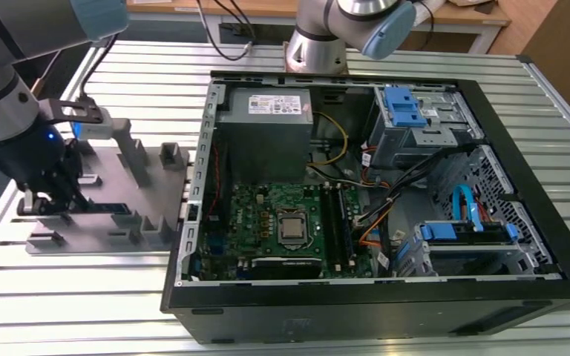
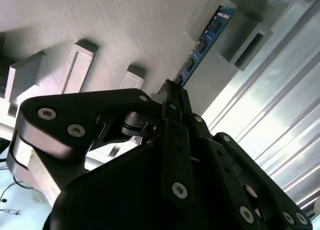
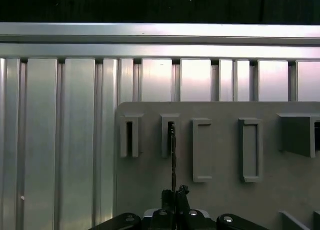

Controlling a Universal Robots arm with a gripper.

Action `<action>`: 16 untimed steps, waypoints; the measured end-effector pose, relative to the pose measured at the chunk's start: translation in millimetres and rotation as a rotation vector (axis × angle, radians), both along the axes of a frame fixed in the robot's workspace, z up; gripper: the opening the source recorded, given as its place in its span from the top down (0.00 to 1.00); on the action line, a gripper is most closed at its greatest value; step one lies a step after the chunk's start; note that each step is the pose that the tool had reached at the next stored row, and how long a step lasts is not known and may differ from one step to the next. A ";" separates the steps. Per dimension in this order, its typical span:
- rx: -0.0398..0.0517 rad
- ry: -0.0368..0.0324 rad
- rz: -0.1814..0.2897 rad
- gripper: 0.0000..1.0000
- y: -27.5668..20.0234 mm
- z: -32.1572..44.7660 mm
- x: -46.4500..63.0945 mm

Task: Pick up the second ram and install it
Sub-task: 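Pick up the second ram and move it above second insertion slot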

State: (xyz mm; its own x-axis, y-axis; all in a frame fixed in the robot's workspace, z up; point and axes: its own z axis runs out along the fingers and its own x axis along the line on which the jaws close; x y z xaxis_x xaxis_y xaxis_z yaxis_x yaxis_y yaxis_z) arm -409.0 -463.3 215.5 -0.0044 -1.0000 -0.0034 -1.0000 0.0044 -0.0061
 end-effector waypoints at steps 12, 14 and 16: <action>0.0094 0.0000 0.000 0.86 0.0 18.8 0.0; 0.0106 0.0000 0.000 0.86 0.0 22.0 0.0; 0.0120 0.0000 0.000 0.86 0.0 25.6 0.0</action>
State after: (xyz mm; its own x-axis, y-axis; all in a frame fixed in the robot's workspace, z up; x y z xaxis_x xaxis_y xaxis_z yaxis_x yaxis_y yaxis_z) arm -409.0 -463.3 241.1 -0.0043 -0.9999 -0.0153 -1.0000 0.0044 -0.0060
